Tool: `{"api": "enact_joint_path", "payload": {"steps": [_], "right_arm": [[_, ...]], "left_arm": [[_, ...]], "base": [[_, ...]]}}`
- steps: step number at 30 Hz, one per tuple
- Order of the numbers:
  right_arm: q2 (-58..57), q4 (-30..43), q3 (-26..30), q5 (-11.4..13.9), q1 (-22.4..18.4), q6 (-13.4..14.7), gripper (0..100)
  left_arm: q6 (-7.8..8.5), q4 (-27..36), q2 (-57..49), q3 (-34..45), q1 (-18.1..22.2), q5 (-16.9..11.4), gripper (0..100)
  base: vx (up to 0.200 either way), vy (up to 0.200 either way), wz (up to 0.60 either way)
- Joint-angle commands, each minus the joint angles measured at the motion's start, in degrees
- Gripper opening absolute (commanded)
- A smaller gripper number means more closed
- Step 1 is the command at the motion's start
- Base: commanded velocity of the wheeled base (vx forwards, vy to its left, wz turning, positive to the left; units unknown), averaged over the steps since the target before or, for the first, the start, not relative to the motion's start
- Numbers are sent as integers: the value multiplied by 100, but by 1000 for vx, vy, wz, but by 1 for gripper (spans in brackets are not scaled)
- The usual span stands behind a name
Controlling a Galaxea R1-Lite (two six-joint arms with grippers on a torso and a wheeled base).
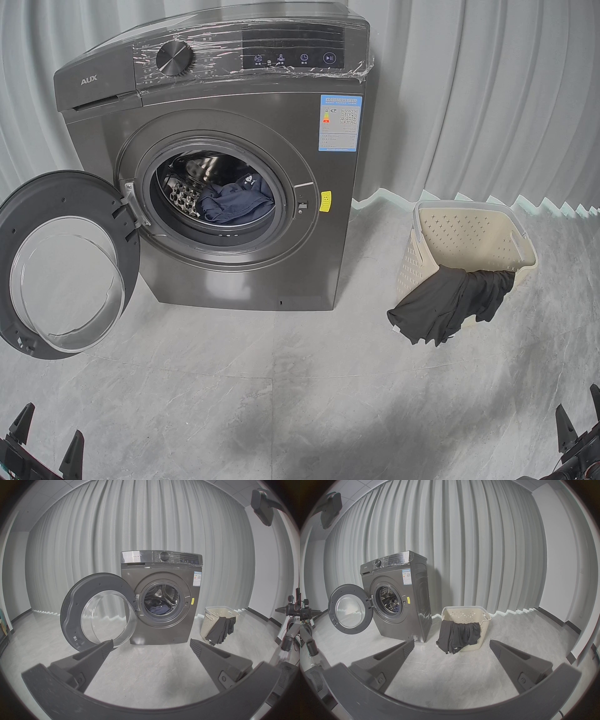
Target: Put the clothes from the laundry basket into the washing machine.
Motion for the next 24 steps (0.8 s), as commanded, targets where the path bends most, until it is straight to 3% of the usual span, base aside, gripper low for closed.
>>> {"api": "enact_joint_path", "payload": {"steps": [1,24], "right_arm": [[-22,0,57,5,0,-10,100],[-22,0,57,5,0,-10,100]], "left_arm": [[-9,26,-74,92,-5,2,100],[-9,35,-74,92,-5,2,100]], "base": [[0,-200,0],[0,-200,0]]}}
